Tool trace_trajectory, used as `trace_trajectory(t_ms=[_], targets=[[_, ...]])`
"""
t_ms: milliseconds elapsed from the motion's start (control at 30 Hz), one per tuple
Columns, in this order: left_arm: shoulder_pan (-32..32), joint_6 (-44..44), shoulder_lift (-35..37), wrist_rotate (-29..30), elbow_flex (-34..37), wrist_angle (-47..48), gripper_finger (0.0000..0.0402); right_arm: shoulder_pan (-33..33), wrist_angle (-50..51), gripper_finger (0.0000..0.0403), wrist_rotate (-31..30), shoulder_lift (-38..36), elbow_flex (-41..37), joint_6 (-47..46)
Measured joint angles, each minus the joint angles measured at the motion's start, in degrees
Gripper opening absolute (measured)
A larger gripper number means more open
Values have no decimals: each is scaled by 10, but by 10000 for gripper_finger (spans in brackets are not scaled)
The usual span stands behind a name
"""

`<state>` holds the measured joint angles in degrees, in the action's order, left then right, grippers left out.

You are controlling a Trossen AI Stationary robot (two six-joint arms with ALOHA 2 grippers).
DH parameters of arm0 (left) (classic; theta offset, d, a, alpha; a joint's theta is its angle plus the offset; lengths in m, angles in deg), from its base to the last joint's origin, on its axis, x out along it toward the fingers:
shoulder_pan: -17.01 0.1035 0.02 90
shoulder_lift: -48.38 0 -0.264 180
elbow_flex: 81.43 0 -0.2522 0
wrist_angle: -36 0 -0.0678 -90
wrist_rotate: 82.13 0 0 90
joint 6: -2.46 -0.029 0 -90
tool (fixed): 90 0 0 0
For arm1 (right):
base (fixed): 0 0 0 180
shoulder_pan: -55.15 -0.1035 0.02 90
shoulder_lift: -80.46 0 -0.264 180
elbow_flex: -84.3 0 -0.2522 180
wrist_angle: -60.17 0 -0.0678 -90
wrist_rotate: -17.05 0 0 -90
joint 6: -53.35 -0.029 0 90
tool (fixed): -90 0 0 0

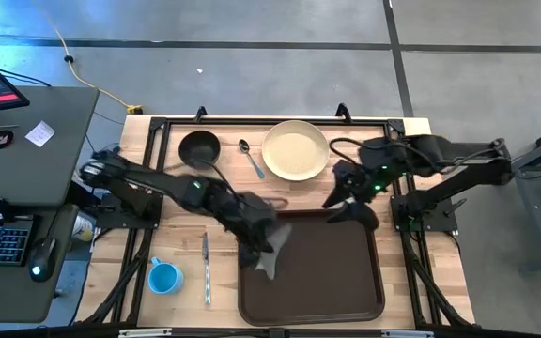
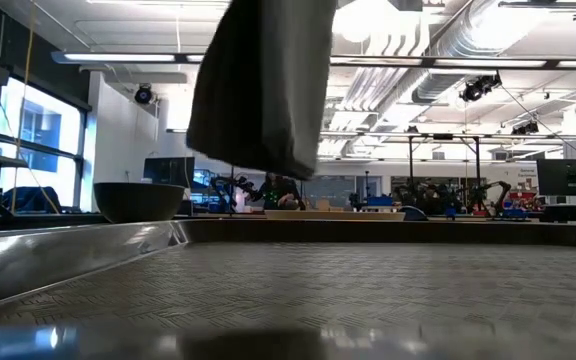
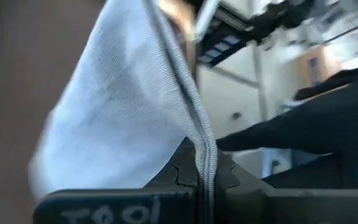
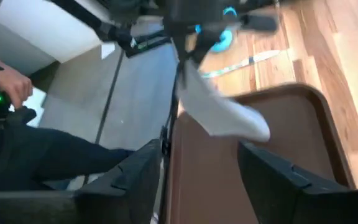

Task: Set up tray
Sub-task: Put the gray table napkin on the brown tray

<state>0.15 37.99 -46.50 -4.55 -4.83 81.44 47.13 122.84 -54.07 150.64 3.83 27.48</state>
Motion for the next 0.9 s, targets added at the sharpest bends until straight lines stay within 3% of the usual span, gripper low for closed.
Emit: trace_trajectory(t_ms=[133,300,367,500,600,733,900], targets=[[-31,54,-58,-43,2,-115,32,-23,45,187,-21,-29,0,3],[-61,80,-68,-114,-1,-235,32,-52,61,167,-54,-68,0,-41],[-69,46,-64,-117,0,-228,32,-62,59,159,-90,-85,0,-55],[-64,-61,-69,-115,4,-84,32,-79,51,145,-164,-99,0,-106],[-50,-139,-92,-133,42,-38,32,-87,38,140,-195,-100,0,-124],[-13,-179,-117,-176,104,-56,32,-92,33,140,-201,-91,0,-152],[25,-225,-138,-187,166,-60,35,-109,31,140,-201,-78,0,-189]])
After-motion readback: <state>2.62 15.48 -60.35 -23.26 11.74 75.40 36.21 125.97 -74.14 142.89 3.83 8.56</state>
